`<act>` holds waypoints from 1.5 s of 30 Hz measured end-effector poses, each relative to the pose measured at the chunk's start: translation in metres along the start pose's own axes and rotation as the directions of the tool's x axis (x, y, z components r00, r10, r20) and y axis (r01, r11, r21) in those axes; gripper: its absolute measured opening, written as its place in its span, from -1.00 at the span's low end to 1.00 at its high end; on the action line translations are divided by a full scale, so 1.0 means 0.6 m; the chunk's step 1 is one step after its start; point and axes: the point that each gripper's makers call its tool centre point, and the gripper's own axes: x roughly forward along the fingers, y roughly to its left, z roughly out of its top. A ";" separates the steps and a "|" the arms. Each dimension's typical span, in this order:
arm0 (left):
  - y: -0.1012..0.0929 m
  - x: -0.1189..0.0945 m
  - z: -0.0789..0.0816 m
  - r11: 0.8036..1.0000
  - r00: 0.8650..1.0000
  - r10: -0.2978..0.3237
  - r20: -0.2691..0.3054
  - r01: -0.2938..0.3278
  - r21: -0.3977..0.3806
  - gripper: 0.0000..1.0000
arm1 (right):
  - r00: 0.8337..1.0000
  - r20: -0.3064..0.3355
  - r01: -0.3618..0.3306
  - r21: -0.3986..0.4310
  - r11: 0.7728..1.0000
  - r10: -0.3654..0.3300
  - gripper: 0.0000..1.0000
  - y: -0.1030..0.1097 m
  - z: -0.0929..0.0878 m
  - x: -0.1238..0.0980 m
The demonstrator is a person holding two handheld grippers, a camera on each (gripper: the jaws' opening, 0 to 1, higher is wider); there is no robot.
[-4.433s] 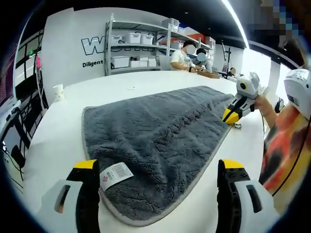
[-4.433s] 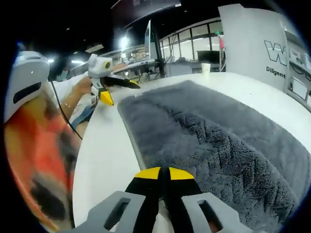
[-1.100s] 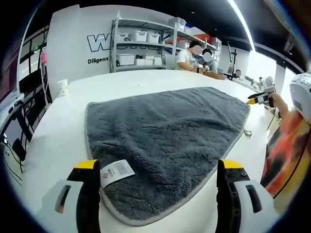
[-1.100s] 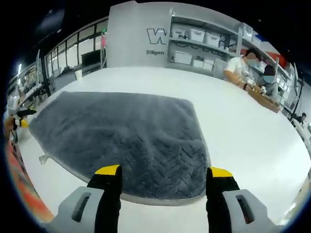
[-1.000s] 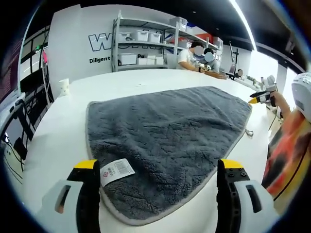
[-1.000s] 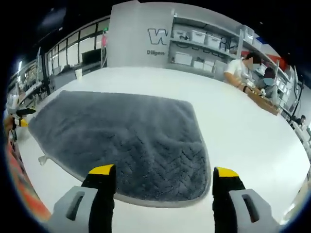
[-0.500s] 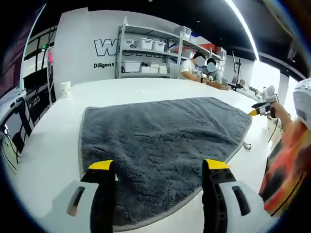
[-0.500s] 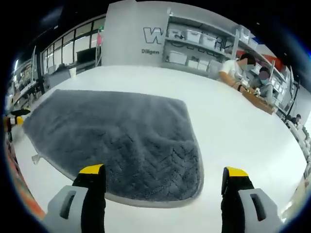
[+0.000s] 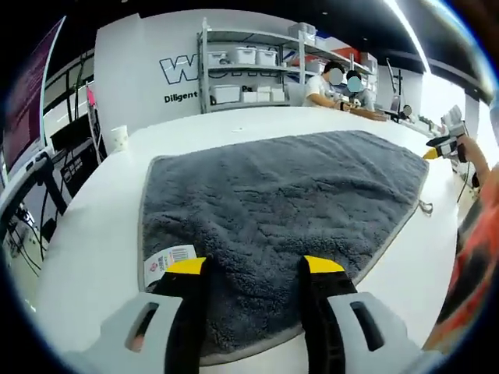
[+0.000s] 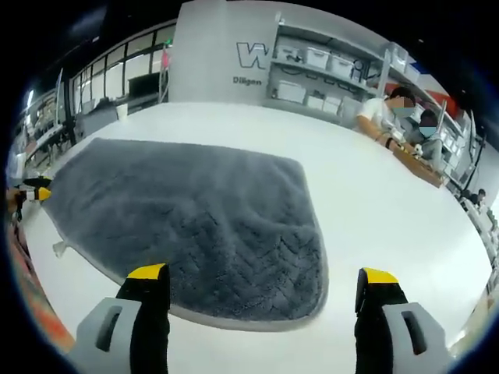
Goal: Open the folded towel by lifting each exposed corner and separating the folded layers until the towel lies flat within the target outline without major curled edges
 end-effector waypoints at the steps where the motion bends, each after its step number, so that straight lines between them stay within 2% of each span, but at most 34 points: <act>1: 0.000 -0.001 0.000 1.000 1.000 -0.004 0.003 0.004 0.001 -0.12 | 1.000 0.000 0.000 0.000 1.000 0.000 0.99 0.000 0.000 0.000; 13: 0.002 -0.011 -0.006 0.999 0.999 -0.035 -0.009 0.036 0.013 -0.14 | 1.000 -0.027 0.008 -0.016 1.000 -0.008 0.99 0.001 -0.011 -0.005; 15: -0.001 -0.013 -0.002 0.999 0.999 -0.054 -0.007 0.054 -0.008 -0.01 | 1.000 -0.025 0.004 -0.013 1.000 -0.004 0.99 0.003 -0.011 -0.007; 19: -0.010 -0.020 0.010 0.996 0.997 -0.080 0.014 0.081 -0.041 0.59 | 1.000 -0.023 0.000 -0.011 1.000 0.000 0.99 0.003 -0.010 -0.009; 20: -0.011 -0.024 0.017 0.996 0.996 -0.080 0.026 0.081 -0.049 0.67 | 1.000 -0.023 0.001 -0.012 1.000 -0.001 0.99 0.004 -0.010 -0.010; 24: -0.001 -0.037 0.046 0.989 0.991 -0.064 0.117 0.079 -0.126 0.73 | 1.000 -0.024 -0.009 -0.029 1.000 0.008 0.99 0.008 -0.009 -0.010; 27: 0.015 -0.042 0.046 0.980 0.989 -0.050 0.140 0.076 -0.185 0.85 | 1.000 -0.011 0.001 -0.043 0.999 -0.001 0.99 0.007 -0.005 -0.011; 29: 0.024 -0.047 0.046 0.979 0.988 -0.036 0.152 0.066 -0.195 0.96 | 1.000 0.007 -0.013 -0.033 0.999 0.014 0.99 0.010 0.000 -0.013; 33: 0.026 -0.051 0.032 0.985 0.995 -0.027 0.100 0.043 -0.166 0.99 | 0.999 0.016 -0.042 -0.028 0.999 0.043 0.99 0.021 0.002 -0.013; 39: 0.032 -0.051 0.025 0.985 0.996 -0.012 0.090 0.027 -0.172 0.99 | 0.998 0.006 -0.062 -0.035 0.997 0.063 0.99 0.033 0.002 -0.008; 45: 0.038 -0.055 0.014 0.990 0.999 0.012 0.048 -0.005 -0.144 0.99 | 0.996 0.019 -0.091 -0.055 0.994 0.092 0.99 0.050 0.010 -0.001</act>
